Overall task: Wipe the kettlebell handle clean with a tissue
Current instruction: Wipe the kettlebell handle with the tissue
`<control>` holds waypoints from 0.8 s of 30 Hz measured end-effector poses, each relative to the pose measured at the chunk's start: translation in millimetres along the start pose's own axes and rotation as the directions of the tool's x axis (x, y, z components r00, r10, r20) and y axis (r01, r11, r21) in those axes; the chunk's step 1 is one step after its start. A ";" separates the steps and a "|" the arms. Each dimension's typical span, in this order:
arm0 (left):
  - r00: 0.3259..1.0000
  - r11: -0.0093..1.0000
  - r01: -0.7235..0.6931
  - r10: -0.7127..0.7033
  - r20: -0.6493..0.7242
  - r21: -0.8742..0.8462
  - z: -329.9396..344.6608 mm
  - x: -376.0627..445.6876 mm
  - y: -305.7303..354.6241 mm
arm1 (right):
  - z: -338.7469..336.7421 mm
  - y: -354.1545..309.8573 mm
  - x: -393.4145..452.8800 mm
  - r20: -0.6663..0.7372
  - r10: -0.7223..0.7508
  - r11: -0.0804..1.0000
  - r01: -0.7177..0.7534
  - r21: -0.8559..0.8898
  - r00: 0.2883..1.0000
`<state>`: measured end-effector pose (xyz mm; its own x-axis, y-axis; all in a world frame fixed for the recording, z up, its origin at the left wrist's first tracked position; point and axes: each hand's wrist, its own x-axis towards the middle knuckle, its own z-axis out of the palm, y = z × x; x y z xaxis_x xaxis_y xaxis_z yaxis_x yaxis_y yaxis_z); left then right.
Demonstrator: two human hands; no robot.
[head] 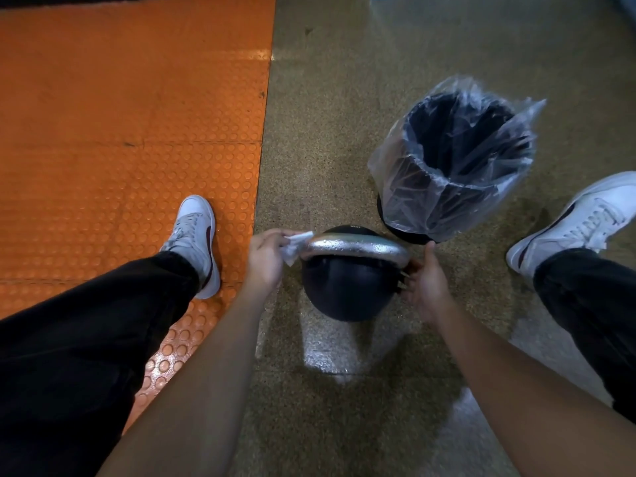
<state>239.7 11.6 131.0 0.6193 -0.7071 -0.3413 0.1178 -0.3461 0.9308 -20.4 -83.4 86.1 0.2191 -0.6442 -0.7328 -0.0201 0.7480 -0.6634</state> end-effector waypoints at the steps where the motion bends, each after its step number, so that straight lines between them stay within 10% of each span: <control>1: 1.000 0.999 0.023 -0.023 0.003 0.040 -1.9 0.6 -5.9 | -0.3 0.4 0.4 0.002 -0.002 1.000 0.003 -0.008 1.000; 24: 0.980 0.945 0.017 -0.080 0.180 0.328 -13.8 17.1 17.4 | -1.4 -3.9 -8.6 0.021 0.005 1.000 -0.005 -0.015 1.000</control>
<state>263.1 2.0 143.2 0.4578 -0.7765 -0.4330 -0.1323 -0.5412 0.8304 -23.6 -80.9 94.8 0.2394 -0.6369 -0.7328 -0.0358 0.7485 -0.6622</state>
